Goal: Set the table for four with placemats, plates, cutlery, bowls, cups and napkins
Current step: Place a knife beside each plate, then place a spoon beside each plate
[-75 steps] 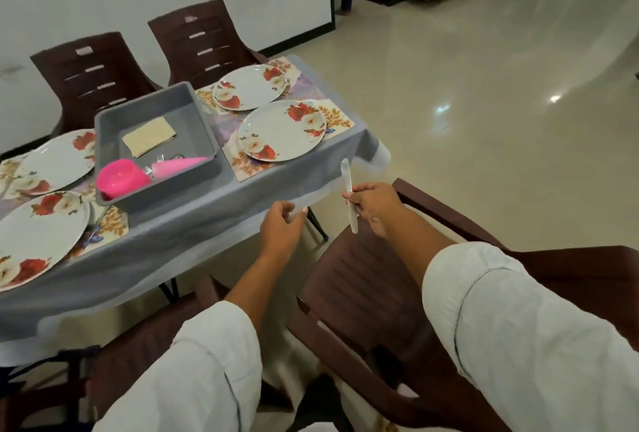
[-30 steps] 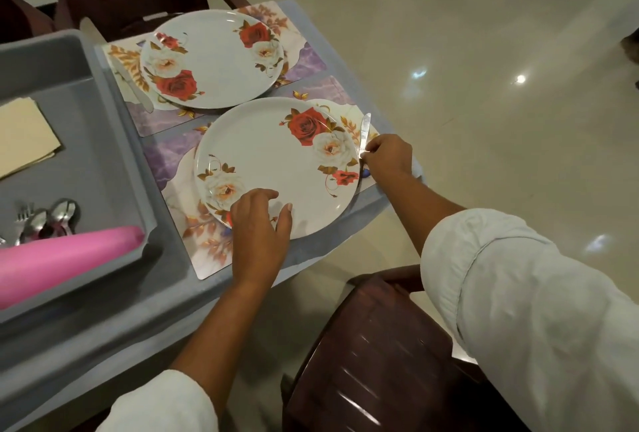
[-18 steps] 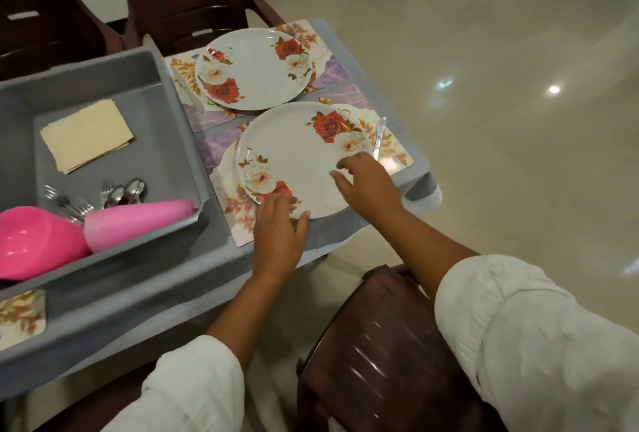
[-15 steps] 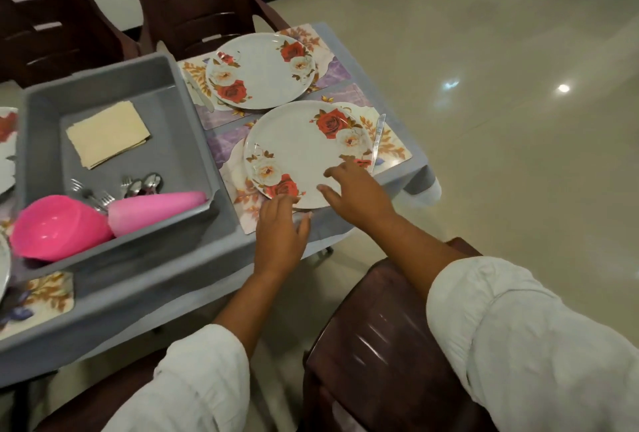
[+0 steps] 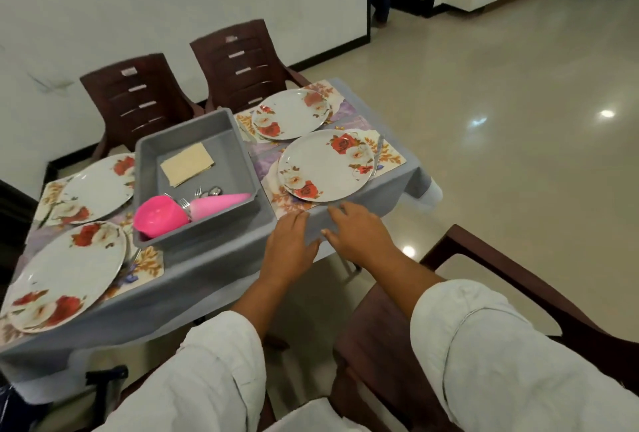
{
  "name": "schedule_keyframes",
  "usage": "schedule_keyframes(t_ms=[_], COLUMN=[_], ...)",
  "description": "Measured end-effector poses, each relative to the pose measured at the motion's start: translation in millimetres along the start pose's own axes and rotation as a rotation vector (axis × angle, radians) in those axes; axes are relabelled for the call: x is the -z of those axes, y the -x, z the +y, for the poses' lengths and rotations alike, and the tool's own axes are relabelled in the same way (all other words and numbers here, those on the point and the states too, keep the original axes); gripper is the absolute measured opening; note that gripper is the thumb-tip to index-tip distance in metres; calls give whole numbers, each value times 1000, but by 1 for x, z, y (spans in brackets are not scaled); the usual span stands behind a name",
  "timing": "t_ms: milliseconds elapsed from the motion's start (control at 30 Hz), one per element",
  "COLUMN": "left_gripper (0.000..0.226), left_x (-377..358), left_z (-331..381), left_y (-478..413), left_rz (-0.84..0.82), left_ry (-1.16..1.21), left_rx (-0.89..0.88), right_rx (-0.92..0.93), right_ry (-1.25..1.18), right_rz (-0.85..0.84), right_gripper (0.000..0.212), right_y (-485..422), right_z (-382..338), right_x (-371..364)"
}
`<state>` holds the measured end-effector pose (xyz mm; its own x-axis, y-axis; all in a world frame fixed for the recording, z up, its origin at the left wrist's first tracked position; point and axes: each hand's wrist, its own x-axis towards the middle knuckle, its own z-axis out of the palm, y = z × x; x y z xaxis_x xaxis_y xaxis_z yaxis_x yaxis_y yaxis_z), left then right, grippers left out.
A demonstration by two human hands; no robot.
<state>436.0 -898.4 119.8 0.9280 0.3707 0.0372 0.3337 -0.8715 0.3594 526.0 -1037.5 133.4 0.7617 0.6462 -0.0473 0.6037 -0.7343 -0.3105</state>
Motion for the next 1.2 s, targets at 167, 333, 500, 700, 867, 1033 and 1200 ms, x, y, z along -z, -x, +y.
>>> schedule_keyframes(t_ms=[167,333,500,700,867,1033,1200], left_gripper=[67,62,54,40,31,16,20], left_x=[17,32,46,65,70,76,66], left_z=[1,-17,-55,-137,-226,-289,-310], left_y=[4,-8,-34,-91,-144,-195,-234], left_rz=[47,117,160,180,114,-72,-317], left_ry=[28,86,108,213,196,191,77], left_rx=[-16,5,88,271,424,546,624], right_rx=[41,81,182,240,286,263,160], right_ry=[58,86,76,-39,-91,-56,-125], right_rz=[14,18,-1,-103,-240,-368,-430], right_gripper=[62,61,56,49,43,34,33], right_y=[5,-10,-52,-138,-215,-276,-308], right_z=[-11,-25,-53,-100,-146,-175,-186], right_x=[18,24,27,9,-26,-63,-92])
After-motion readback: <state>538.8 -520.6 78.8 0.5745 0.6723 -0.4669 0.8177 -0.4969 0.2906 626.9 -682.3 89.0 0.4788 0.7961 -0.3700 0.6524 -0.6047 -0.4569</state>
